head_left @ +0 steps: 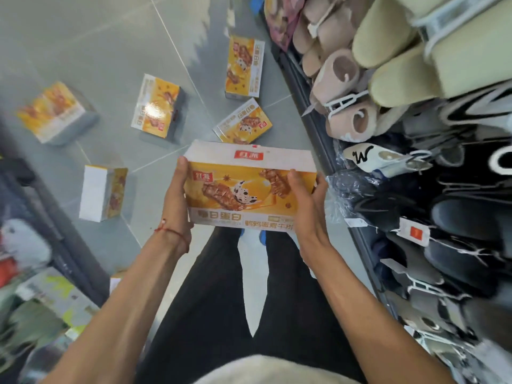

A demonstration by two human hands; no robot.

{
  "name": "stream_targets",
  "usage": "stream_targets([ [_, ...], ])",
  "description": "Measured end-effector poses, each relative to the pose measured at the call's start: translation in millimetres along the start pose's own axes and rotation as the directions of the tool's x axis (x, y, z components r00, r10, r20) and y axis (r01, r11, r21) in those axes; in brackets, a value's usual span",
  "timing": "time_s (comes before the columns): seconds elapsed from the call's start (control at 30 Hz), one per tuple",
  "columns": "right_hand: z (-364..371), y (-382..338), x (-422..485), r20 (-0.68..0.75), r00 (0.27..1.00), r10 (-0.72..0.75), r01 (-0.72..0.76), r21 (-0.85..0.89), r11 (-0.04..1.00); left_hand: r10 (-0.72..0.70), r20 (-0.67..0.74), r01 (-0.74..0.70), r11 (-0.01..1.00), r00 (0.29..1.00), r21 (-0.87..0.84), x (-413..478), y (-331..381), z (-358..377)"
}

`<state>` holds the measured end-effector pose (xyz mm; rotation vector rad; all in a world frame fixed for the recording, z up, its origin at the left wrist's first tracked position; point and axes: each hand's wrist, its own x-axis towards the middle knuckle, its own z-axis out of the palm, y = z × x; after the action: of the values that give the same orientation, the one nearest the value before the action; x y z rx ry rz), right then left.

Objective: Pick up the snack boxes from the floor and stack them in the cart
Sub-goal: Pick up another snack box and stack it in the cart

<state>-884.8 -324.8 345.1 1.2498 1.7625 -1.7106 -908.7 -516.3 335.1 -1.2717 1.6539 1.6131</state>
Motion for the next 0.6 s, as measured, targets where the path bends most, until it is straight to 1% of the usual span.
stream_targets([
  [0.1, 8, -19, -38, 0.010, 1.000, -0.029, 0.029, -0.028, 0.999, 0.049, -0.027, -0.051, 0.996, 0.998, -0.067, -24, 15, -24],
  [0.23, 12, -36, -74, 0.044, 0.999, 0.025, -0.023, -0.030, 0.999, 0.170, -0.044, -0.175, 0.977, 0.984, -0.124, -59, 26, -52],
  [0.33, 13, -48, -91, 0.091, 0.996, -0.005, 0.008, -0.037, 0.999, 0.257, -0.086, -0.269, 0.948, 0.963, -0.170, -81, 26, -69],
  [0.43, 10, -57, -103, 0.137, 0.990, -0.038, 0.046, -0.054, 0.998, 0.310, -0.105, -0.325, 0.925, 0.945, -0.198, -105, 21, -78],
  [0.5, 5, -61, -106, 0.184, 0.981, -0.061, 0.073, -0.060, 0.995, 0.332, -0.141, -0.357, 0.904, 0.933, -0.234, -123, 15, -79],
  [0.6, -9, -65, -106, 0.300, 0.947, -0.112, 0.140, -0.072, 0.988, 0.342, -0.232, -0.400, 0.872, 0.911, -0.284, -149, -5, -75],
])
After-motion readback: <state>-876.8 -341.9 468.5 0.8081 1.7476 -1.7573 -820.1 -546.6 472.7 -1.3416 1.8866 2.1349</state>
